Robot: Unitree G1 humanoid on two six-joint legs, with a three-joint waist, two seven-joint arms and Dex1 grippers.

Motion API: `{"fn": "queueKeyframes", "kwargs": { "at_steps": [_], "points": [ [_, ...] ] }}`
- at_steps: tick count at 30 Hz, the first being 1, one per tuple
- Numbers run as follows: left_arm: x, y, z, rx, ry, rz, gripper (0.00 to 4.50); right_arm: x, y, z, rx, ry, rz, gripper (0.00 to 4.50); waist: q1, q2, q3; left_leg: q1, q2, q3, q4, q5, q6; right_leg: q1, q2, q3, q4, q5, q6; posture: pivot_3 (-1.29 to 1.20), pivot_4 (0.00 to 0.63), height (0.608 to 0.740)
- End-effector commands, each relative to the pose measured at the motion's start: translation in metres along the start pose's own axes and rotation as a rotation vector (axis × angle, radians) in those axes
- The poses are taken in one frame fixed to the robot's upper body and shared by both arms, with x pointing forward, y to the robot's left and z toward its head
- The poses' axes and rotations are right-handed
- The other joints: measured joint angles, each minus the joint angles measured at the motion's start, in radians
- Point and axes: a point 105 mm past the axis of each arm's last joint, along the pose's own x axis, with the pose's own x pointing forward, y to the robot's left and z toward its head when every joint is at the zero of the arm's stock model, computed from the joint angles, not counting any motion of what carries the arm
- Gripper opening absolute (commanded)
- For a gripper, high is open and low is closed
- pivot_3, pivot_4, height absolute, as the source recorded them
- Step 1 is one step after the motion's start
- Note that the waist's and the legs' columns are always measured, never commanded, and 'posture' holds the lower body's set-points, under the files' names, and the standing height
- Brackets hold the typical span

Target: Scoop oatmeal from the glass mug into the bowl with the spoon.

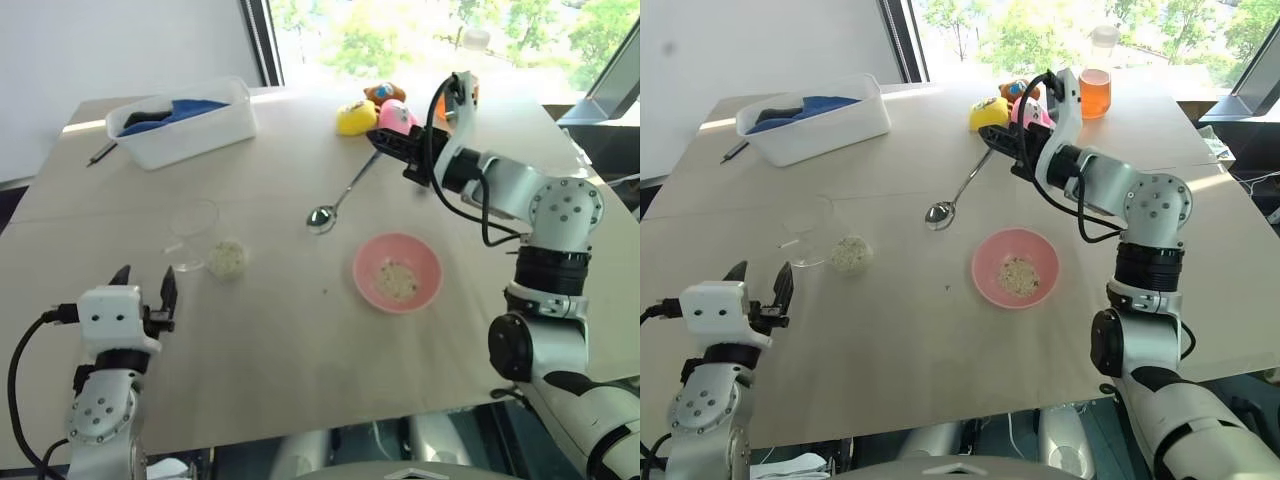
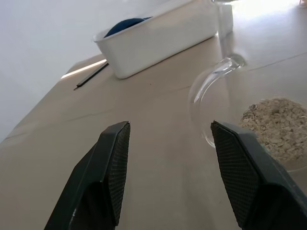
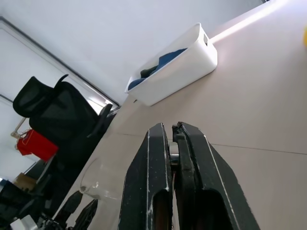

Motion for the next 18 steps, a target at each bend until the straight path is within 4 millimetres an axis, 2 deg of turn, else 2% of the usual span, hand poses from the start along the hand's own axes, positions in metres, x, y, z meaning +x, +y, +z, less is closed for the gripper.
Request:
{"fn": "queueKeyframes", "kwargs": {
  "at_steps": [1,8,18],
  "points": [
    [0.002,0.004,0.005,0.019,-0.018,-0.013,2.78,-0.002,0.020,0.015,-0.042,-0.048,0.065,0.00,0.000,0.000,0.000,0.000,0.000,0.000,0.000,0.000,0.000,0.000,0.000,0.000,0.000,0.000,0.000,0.00,0.150,0.740],
    [0.013,-0.007,0.005,0.004,-0.019,-0.094,2.78,-0.002,0.016,0.010,-0.042,-0.036,0.058,0.00,-0.001,0.000,0.000,-0.001,0.000,0.001,0.000,0.000,0.000,-0.002,0.000,0.001,0.001,0.000,0.000,0.00,0.150,0.740],
    [0.029,-0.010,0.010,-0.010,-0.043,-0.105,2.78,-0.001,0.017,0.008,-0.041,-0.034,0.058,0.00,-0.015,0.000,0.000,-0.002,0.000,0.001,0.000,0.000,0.000,-0.003,0.000,0.001,0.002,0.000,0.000,0.00,0.150,0.740]
  ]
}}
